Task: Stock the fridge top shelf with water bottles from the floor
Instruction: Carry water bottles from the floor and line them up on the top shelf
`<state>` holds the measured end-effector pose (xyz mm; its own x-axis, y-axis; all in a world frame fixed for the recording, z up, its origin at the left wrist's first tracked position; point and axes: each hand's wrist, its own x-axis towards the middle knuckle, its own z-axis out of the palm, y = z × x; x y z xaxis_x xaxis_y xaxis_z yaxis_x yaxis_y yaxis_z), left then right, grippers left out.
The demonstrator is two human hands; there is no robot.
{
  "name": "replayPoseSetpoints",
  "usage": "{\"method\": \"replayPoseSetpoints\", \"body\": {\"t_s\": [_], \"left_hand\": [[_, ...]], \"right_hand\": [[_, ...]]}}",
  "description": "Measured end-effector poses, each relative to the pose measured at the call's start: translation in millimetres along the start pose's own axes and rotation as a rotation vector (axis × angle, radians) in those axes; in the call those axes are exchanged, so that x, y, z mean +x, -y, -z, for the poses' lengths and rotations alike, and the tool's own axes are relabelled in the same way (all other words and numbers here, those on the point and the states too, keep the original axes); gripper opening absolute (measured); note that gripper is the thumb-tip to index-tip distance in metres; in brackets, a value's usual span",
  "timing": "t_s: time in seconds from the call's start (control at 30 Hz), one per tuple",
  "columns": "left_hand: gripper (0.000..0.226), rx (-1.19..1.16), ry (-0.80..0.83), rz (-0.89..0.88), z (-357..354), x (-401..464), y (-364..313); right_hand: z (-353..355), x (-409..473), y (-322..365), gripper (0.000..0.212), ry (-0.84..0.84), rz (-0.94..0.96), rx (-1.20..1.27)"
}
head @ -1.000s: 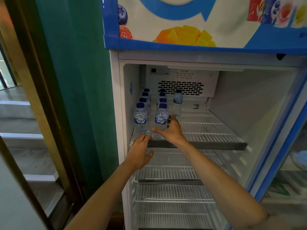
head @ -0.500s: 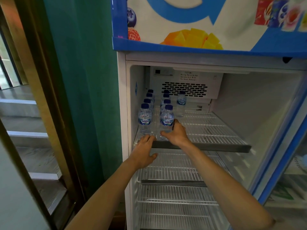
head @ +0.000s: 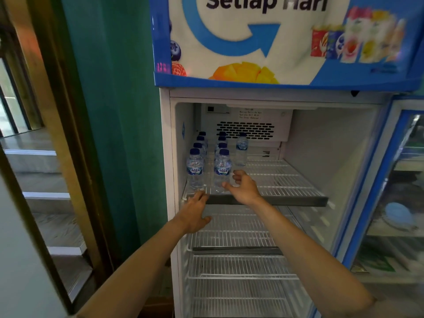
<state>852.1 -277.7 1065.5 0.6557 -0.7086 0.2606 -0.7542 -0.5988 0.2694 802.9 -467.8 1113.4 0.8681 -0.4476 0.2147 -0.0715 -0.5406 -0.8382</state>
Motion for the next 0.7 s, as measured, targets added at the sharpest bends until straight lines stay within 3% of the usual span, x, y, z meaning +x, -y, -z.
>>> {"method": "replayPoseSetpoints", "body": {"t_s": [0.13,0.37,0.7], "left_hand": [[0.070,-0.063,0.024,0.028,-1,-26,-20],[0.062,-0.104,0.053,0.057,-8,-92,-77],[0.042,-0.230,0.132,0.125,-56,-244,-168]], "right_hand": [[16,-29,-8,0.061,-0.058,0.021,-0.009],[52,-116,-43,0.055,-0.056,0.030,-0.061],[107,-343,-132,0.049,-0.002,-0.035,-0.229]]}}
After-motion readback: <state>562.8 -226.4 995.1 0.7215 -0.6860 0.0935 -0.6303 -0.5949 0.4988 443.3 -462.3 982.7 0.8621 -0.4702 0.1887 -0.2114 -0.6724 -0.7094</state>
